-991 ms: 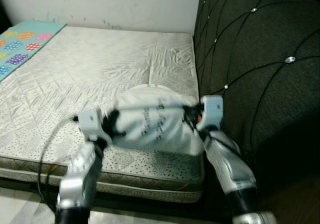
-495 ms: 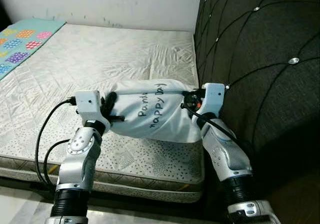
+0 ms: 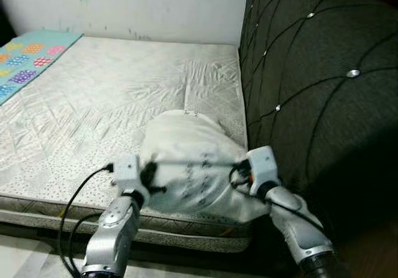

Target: Clean up the room

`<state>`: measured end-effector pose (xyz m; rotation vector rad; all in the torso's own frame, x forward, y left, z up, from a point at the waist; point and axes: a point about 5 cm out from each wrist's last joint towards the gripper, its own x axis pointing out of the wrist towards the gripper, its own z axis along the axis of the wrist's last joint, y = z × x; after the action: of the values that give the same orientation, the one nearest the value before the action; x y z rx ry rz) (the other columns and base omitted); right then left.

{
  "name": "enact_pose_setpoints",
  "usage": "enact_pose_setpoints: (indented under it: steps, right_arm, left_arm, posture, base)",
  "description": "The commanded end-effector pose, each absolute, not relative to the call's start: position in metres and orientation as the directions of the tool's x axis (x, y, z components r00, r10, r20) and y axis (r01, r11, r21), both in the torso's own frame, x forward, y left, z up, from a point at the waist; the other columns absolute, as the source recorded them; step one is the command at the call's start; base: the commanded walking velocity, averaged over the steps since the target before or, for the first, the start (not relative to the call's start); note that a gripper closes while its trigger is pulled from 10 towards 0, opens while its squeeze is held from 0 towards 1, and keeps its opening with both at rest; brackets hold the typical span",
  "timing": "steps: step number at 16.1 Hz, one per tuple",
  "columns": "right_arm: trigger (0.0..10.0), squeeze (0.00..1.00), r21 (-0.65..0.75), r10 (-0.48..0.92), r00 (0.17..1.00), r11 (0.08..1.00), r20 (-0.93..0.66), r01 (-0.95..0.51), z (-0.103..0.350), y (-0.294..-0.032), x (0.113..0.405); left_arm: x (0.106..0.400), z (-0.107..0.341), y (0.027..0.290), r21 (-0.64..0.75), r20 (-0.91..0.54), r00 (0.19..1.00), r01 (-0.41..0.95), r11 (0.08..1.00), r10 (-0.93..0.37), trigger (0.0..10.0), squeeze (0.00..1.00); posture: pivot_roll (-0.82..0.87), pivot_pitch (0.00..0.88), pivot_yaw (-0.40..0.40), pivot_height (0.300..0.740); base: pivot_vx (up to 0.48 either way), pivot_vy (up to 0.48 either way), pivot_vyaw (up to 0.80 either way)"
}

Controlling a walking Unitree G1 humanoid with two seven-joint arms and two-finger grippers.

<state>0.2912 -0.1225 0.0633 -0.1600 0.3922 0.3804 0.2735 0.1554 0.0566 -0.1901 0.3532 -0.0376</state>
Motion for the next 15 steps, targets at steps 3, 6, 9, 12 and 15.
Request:
enact_pose_setpoints:
  steps: [3,6,9,12,15]
  right_arm:
    - [10.0,0.0,-0.194,0.408,0.778,0.815,-0.477,-0.546,0.057,-0.122,0.279]
    - [10.0,0.0,-0.18,0.518,0.669,0.703,-0.533,-0.688,0.052,-0.107,0.26]
    - [10.0,0.0,-0.157,0.57,0.61,0.647,-0.55,-0.746,0.05,-0.1,0.251]
    - [10.0,0.0,-0.146,0.552,0.661,0.701,-0.509,-0.698,0.057,-0.098,0.26]
    - [10.0,0.0,-0.051,0.509,0.73,0.804,-0.457,-0.592,0.062,-0.086,0.276]
  left_arm:
    - [0.263,0.045,0.207,-0.099,-0.444,0.887,-0.19,0.977,0.128,10.0,0.0]
    - [0.245,0.036,0.218,-0.07,-0.537,0.83,-0.226,0.972,0.154,10.0,0.0]
    - [0.24,0.035,0.221,-0.067,-0.545,0.823,-0.235,0.97,0.162,10.0,0.0]
    - [0.25,0.048,0.217,-0.119,-0.476,0.864,-0.251,0.961,0.167,10.0,0.0]
    - [0.263,0.055,0.2,-0.138,-0.439,0.895,-0.148,0.979,0.073,10.0,0.0]
  posture:
    - [-0.12,0.0,-0.002,0.74]
    - [-0.11,0.0,-0.006,0.74]
    - [-0.1,0.0,-0.013,0.74]
    - [-0.11,0.0,-0.011,0.74]
    - [-0.1,0.0,-0.009,0.74]
  base:
    - [0.0,0.0,0.0]
    - [0.0,0.0,0.0]
    - [0.0,0.0,0.0]
    - [0.0,0.0,0.0]
    - [0.0,0.0,0.0]
